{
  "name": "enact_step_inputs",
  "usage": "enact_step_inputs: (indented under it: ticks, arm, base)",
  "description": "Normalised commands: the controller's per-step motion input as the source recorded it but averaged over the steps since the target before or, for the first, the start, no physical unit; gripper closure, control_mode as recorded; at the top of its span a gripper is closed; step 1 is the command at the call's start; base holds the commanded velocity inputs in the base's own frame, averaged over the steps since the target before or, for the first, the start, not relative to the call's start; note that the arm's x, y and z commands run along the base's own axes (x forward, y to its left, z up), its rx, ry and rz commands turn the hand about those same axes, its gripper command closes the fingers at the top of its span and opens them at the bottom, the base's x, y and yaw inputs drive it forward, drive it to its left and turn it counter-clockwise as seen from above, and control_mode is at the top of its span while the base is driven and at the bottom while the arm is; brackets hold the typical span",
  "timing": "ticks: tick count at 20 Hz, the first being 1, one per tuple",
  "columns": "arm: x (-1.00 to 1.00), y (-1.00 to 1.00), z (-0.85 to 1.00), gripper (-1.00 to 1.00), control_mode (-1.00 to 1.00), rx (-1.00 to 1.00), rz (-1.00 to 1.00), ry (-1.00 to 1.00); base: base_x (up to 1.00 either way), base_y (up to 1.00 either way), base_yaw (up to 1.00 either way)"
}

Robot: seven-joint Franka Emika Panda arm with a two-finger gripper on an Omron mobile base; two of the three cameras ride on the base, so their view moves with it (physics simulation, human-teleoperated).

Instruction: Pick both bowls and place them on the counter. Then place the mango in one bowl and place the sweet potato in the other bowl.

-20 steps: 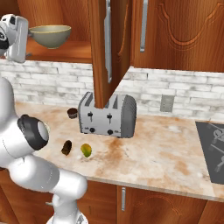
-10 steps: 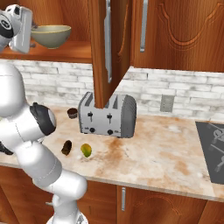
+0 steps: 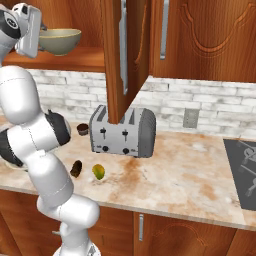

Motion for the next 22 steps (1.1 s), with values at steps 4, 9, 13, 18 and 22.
enact_step_inputs:
  ticks: [4, 9, 13, 18, 22]
  arm:
    - [0.0, -0.06, -0.18, -1.0, -1.0, 0.0, 0.0, 0.01]
    - [0.04, -0.13, -0.03, -1.0, -1.0, 0.0, 0.0, 0.03]
    - [0.09, -0.12, -0.07, -1.0, -1.0, 0.0, 0.0, 0.02]
    - [0.14, -0.03, -0.04, -1.0, -1.0, 0.0, 0.0, 0.04]
    - [0.21, 0.0, -0.07, -1.0, -1.0, 0.0, 0.0, 0.06]
  base:
    - [0.0, 0.0, 0.0]
    - [0.0, 0.0, 0.0]
    - [0.0, 0.0, 0.0]
    - [0.0, 0.0, 0.0]
    - [0.0, 0.0, 0.0]
